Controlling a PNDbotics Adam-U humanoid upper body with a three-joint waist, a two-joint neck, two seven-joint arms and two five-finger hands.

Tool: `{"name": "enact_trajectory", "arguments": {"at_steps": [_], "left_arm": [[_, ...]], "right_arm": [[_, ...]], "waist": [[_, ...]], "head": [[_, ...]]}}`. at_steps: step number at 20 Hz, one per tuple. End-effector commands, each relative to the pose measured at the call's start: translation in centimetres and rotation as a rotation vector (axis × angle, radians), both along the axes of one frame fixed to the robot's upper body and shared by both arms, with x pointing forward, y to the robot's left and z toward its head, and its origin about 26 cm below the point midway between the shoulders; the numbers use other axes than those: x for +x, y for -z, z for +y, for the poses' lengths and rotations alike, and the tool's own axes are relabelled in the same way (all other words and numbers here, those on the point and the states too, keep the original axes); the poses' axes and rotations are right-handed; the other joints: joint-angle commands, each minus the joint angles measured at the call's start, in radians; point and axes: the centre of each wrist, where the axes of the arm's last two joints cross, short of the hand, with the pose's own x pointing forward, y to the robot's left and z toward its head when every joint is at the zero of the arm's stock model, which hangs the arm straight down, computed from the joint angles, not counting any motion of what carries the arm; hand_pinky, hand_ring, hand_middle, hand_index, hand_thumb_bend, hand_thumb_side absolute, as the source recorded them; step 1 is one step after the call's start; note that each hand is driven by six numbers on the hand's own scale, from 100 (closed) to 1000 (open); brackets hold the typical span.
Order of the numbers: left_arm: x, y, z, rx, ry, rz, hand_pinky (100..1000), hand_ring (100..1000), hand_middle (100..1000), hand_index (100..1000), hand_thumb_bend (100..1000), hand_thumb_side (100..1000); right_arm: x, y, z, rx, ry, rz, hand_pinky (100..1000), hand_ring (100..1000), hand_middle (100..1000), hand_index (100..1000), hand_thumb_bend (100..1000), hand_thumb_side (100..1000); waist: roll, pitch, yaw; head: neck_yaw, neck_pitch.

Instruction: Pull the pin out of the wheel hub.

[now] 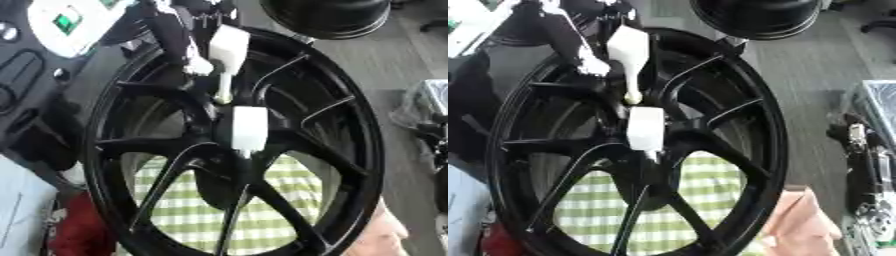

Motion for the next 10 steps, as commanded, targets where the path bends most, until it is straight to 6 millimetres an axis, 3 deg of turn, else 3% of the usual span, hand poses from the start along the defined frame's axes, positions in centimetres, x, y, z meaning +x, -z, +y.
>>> {"name": "enact_trajectory", "arguments": {"at_steps": [1,5,10], "left_arm": [[-1.3,-3.4,2.3,-0.086,-0.02,-0.05,557,570,453,318,100,215],[-2.1,-4.8,6.1,-0.193,-0.065,-0.056,536,562,446,313,100,240],[-3.4,-5.3,12.6,-0.329,-0.196,-0.137,542,562,447,322,100,198]], "right_arm": [[-0.1,-0.4,-0.2,-0.015,0.0,-0.008,1000,761,645,812,100,728],[-0.4,-0.4,-0.5,-0.019,0.011,-0.009,1000,761,645,812,100,722],[-1.0,-0.3,-1.2,-0.022,0.051,-0.013,1000,760,645,812,100,717]], "waist": [[-0.002,-0.028,0.006],[-0.005,-0.034,0.022],[-0.008,-0.04,0.057]], "head": [[-0.006,0.011],[-0.026,0.025],[-0.063,0.035]]}}
